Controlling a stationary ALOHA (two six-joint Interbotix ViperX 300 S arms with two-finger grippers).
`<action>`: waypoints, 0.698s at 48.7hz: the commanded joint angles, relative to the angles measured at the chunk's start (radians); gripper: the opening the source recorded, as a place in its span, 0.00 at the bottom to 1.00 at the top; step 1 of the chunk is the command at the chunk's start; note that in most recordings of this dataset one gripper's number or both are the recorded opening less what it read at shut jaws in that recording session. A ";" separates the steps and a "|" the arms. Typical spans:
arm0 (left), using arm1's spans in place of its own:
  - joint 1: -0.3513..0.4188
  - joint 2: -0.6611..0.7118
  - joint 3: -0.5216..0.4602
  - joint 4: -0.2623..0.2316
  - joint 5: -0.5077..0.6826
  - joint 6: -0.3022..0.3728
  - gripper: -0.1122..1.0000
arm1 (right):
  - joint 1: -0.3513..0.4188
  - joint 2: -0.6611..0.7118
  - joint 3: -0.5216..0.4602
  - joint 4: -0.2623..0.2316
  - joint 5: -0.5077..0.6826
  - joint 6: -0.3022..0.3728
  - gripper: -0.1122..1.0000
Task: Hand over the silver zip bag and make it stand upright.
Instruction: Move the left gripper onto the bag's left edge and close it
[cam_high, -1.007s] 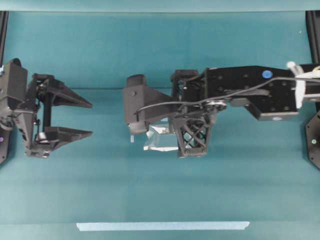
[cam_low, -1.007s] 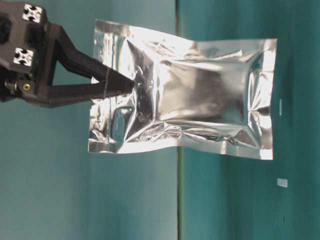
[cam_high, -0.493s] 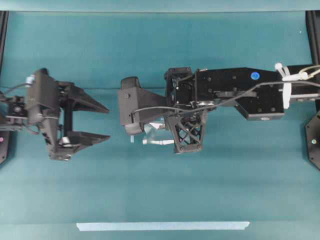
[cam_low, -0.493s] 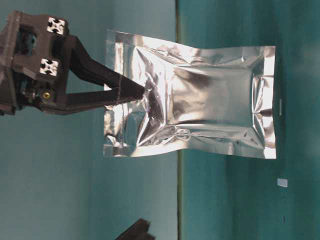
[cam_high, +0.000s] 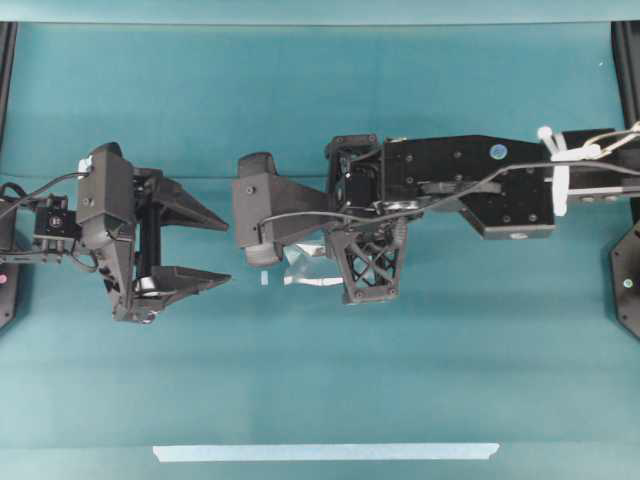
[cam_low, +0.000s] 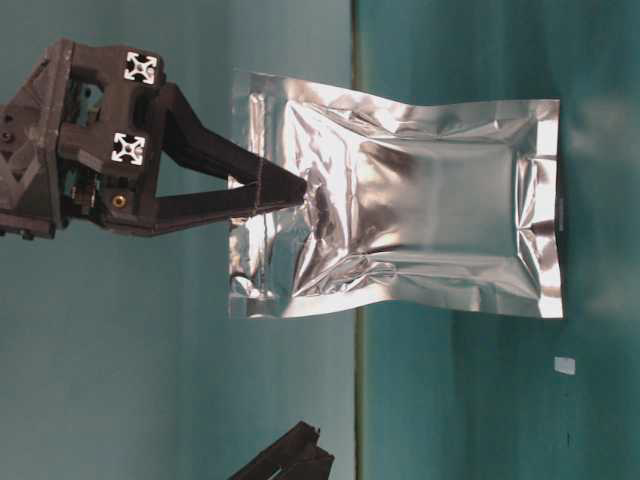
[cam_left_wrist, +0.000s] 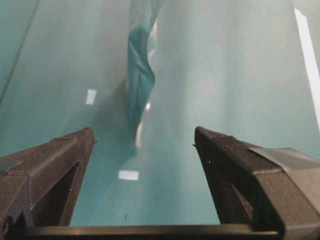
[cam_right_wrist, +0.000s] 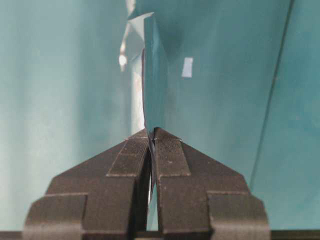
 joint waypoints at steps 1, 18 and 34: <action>0.002 -0.003 -0.015 0.002 -0.009 -0.002 0.92 | 0.000 -0.011 -0.002 -0.003 -0.005 -0.008 0.14; 0.000 0.012 -0.014 0.002 -0.020 -0.002 0.92 | 0.002 -0.011 0.014 -0.003 -0.020 0.003 0.14; -0.003 0.172 -0.021 0.002 -0.238 -0.028 0.92 | 0.008 -0.011 0.020 -0.003 -0.035 0.003 0.14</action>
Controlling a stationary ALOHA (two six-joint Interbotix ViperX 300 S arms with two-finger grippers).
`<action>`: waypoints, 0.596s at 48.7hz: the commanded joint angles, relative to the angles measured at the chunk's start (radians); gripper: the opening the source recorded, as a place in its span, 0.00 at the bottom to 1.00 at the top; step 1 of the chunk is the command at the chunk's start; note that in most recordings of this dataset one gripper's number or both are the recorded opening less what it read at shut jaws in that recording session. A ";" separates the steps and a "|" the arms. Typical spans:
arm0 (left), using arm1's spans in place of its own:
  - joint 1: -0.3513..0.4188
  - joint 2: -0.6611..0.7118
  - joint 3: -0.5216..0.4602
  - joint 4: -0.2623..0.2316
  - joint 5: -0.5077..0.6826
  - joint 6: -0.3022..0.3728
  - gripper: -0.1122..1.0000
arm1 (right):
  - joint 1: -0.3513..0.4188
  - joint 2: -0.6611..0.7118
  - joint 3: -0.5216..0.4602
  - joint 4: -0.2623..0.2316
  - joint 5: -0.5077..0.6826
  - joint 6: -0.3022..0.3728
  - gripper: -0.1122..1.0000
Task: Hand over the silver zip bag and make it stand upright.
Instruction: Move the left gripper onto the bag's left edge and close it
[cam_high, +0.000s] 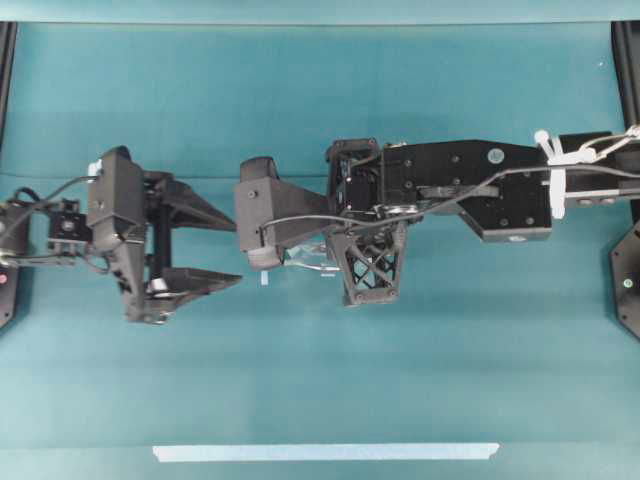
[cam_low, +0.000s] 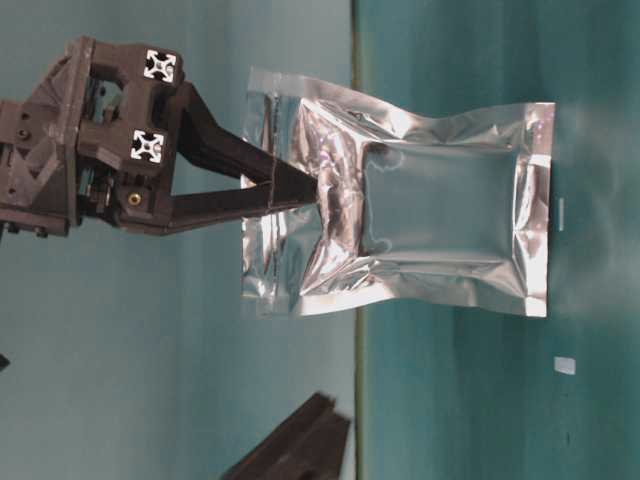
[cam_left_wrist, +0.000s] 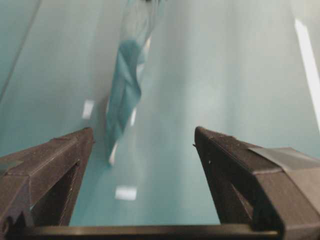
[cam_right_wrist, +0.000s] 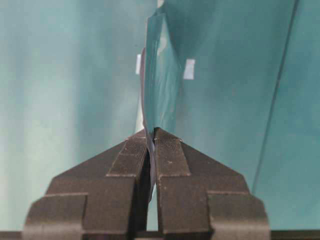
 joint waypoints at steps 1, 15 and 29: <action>-0.003 0.055 -0.023 0.003 -0.071 -0.011 0.92 | 0.006 -0.011 -0.005 -0.003 -0.005 0.002 0.14; 0.000 0.250 -0.107 0.003 -0.150 -0.037 0.93 | 0.012 -0.011 -0.003 -0.003 -0.005 0.000 0.14; 0.026 0.345 -0.179 0.003 -0.175 -0.038 0.93 | 0.020 -0.011 -0.003 -0.003 -0.008 -0.002 0.14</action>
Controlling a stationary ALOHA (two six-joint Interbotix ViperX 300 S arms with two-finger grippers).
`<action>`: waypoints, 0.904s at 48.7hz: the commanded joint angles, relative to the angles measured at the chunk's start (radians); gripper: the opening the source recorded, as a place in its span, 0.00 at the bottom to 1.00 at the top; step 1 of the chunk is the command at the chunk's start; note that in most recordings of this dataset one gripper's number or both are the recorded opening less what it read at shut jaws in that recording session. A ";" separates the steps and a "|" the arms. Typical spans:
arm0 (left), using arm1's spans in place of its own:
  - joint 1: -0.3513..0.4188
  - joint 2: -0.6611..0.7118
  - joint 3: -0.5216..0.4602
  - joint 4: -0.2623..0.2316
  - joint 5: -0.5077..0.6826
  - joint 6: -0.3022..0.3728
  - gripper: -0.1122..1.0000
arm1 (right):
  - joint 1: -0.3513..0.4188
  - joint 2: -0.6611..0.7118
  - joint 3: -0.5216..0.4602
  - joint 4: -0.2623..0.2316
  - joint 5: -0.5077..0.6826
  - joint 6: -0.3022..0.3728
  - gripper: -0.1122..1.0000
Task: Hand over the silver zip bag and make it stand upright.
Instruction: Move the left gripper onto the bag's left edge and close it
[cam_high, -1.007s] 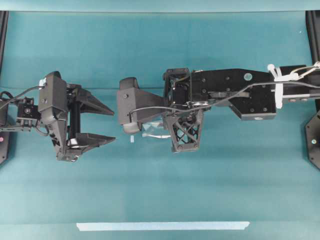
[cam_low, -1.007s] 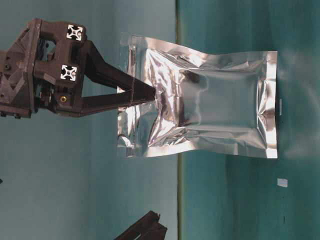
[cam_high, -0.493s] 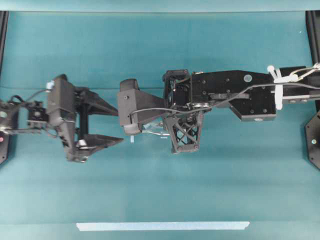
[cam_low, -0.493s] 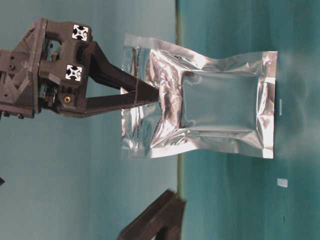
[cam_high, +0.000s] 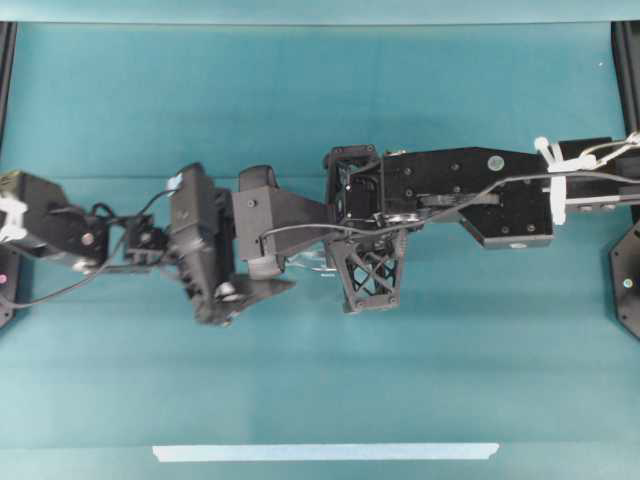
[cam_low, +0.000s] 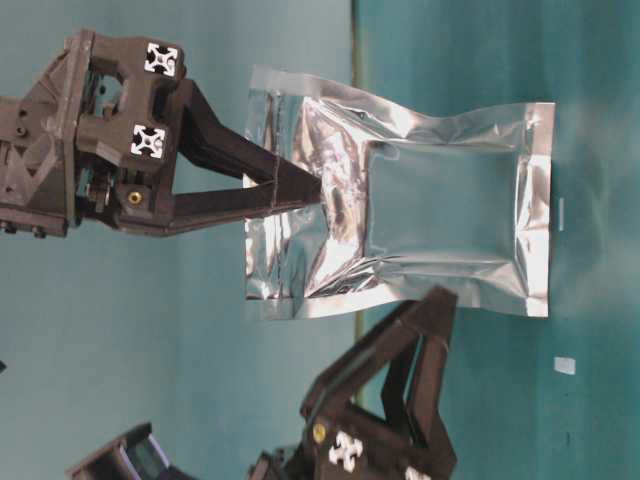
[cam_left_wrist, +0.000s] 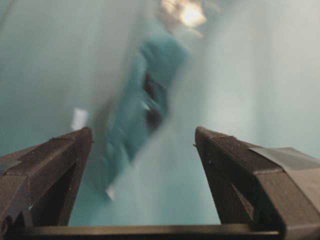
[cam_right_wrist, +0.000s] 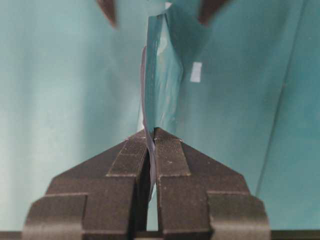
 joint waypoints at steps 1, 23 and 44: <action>0.002 0.014 -0.032 0.002 -0.014 0.000 0.93 | 0.003 -0.011 -0.003 -0.002 -0.006 0.000 0.14; 0.002 0.138 -0.120 0.002 -0.067 -0.023 0.93 | 0.005 -0.011 0.003 -0.002 -0.009 0.002 0.14; 0.008 0.178 -0.146 0.002 -0.067 -0.091 0.91 | 0.005 -0.012 0.015 -0.002 -0.014 0.005 0.14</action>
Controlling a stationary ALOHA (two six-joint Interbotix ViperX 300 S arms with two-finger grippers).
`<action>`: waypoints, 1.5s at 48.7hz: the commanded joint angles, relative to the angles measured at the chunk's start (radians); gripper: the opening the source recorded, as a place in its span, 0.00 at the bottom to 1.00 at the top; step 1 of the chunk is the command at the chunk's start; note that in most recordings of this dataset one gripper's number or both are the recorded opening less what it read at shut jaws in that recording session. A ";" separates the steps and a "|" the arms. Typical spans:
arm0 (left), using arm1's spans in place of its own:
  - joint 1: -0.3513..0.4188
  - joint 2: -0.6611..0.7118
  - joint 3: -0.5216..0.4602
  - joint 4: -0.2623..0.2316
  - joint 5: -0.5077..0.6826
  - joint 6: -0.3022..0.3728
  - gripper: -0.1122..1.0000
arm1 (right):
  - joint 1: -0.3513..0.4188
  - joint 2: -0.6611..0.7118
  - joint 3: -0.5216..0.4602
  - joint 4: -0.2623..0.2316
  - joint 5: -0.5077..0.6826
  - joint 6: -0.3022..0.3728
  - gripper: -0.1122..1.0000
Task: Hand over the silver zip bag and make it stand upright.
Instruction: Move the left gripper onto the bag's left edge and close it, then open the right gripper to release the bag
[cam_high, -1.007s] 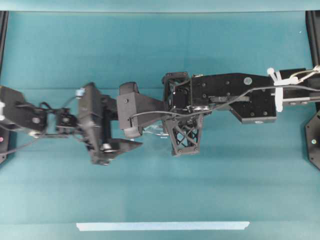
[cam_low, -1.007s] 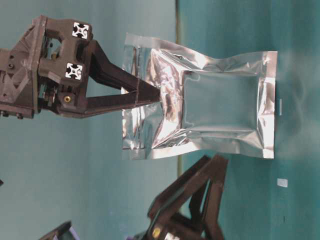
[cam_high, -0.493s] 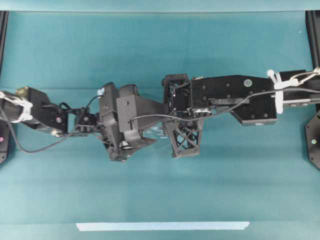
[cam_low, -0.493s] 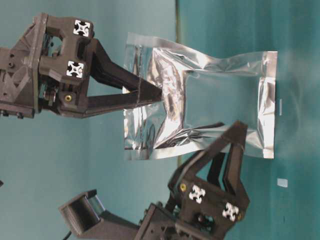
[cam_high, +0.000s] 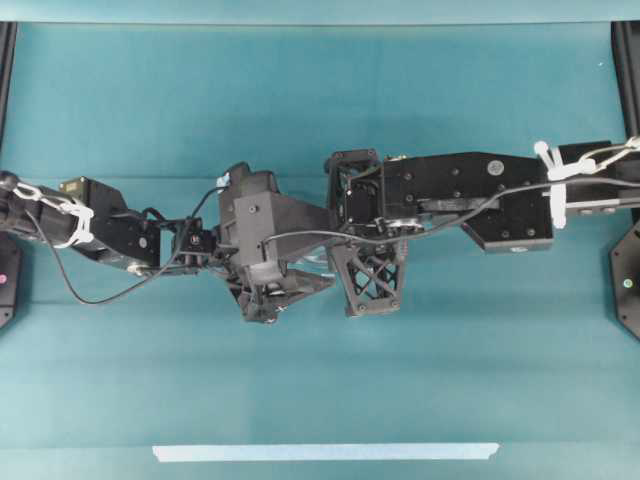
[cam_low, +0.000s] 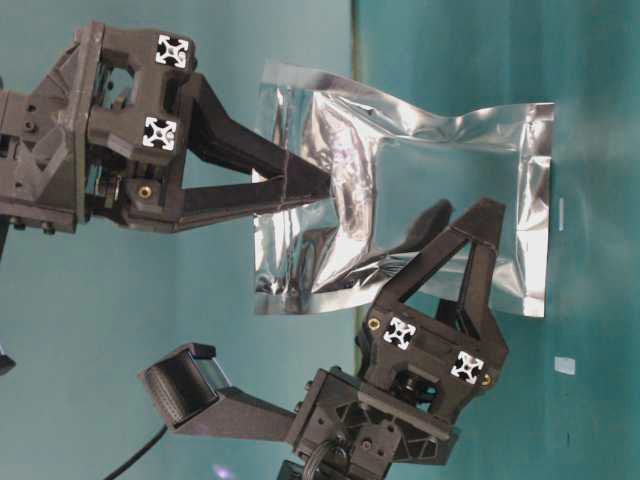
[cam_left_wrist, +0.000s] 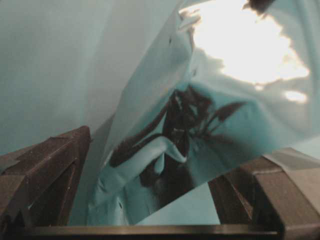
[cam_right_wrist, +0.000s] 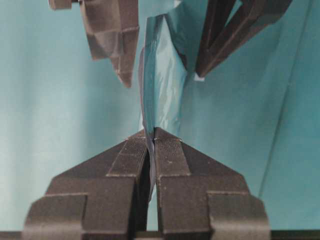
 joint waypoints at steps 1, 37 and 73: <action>0.003 -0.006 -0.014 0.002 -0.011 -0.002 0.90 | 0.002 -0.011 -0.002 -0.002 -0.006 0.003 0.14; -0.009 0.002 -0.034 0.003 -0.009 0.071 0.45 | 0.002 -0.012 0.000 -0.003 -0.017 0.005 0.14; -0.009 0.003 -0.017 0.003 0.017 0.106 0.40 | 0.006 -0.041 0.038 0.029 -0.109 0.086 0.77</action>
